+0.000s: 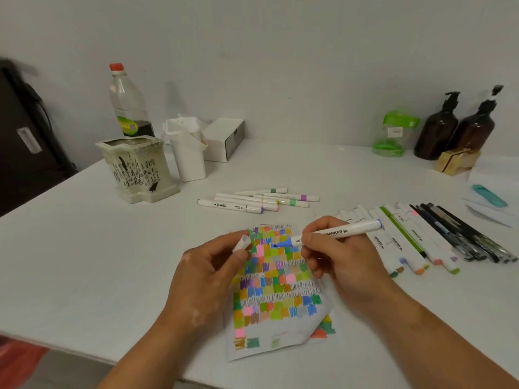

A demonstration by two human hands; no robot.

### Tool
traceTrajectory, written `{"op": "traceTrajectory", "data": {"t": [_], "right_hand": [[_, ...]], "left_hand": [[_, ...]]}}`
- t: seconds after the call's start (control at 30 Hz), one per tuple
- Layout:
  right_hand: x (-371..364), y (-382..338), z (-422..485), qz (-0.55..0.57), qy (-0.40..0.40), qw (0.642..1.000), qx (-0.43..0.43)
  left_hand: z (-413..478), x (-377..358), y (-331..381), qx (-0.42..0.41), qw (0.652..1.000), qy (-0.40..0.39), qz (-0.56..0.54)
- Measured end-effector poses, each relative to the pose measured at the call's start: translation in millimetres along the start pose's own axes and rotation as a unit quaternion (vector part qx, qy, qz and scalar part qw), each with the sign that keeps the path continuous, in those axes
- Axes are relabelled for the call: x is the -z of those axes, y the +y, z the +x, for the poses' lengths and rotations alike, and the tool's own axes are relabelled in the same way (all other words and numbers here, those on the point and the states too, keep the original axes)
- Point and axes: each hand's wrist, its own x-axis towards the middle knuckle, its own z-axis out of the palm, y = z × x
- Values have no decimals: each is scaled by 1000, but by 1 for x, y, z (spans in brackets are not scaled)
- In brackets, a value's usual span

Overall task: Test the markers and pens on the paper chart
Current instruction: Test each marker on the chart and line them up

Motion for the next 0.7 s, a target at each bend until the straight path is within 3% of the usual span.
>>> {"op": "traceTrajectory", "data": {"t": [0.23, 0.7], "right_hand": [[4, 0, 1, 7, -39, 999, 33], [-13, -3, -9, -57, -80, 994, 41]], "left_hand": [[-1, -3, 0, -23, 998, -21, 58], [-4, 1, 2, -76, 993, -92, 23]]}}
